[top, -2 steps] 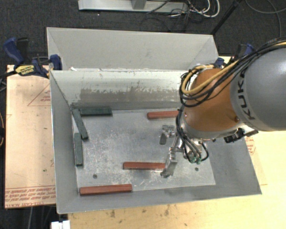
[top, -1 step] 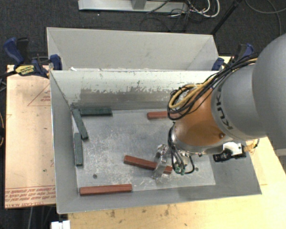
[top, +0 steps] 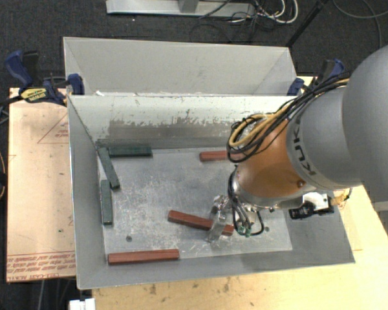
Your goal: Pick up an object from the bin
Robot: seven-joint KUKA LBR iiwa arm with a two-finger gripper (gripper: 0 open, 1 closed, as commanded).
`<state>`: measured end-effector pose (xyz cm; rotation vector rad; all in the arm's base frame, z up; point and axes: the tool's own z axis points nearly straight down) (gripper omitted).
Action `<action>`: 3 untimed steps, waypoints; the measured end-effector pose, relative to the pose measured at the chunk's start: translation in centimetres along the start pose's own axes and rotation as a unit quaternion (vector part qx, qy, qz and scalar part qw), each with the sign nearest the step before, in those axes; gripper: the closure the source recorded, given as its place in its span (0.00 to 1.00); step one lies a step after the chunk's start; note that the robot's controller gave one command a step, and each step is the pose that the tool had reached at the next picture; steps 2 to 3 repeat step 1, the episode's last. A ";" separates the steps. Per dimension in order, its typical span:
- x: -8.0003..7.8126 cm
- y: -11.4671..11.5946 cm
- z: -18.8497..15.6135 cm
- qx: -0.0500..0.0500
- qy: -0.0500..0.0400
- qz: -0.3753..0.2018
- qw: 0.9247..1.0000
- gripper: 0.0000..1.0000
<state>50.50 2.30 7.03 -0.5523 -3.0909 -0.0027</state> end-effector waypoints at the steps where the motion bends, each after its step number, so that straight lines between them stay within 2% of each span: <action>1: 0.4 2.3 -15.5 0.000 -0.002 0.002 1.000 1.00; 3: 0.4 2.3 -15.5 0.000 -0.002 0.002 1.000 1.00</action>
Offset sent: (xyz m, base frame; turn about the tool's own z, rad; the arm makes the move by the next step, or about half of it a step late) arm 0.0000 0.0000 0.0000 0.0000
